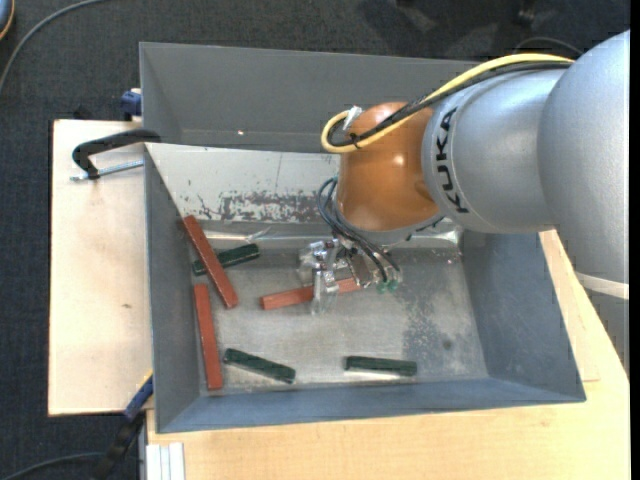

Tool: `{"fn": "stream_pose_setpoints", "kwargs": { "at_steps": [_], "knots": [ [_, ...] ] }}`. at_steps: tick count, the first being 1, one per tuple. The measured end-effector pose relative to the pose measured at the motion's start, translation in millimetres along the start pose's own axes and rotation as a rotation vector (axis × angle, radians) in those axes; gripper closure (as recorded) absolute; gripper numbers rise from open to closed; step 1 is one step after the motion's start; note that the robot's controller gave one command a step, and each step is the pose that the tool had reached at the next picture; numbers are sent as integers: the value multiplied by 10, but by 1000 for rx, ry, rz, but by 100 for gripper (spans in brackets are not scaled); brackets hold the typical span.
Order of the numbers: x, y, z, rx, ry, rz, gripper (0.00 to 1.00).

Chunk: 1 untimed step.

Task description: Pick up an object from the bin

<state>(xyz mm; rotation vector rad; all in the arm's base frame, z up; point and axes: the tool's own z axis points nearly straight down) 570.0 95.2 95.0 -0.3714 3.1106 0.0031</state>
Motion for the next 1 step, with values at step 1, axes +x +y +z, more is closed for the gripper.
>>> {"fn": "stream_pose_setpoints", "kwargs": {
  "at_steps": [1],
  "knots": [
    [-35, 8, -580, 1, -4, 0, 100]
  ]
}}
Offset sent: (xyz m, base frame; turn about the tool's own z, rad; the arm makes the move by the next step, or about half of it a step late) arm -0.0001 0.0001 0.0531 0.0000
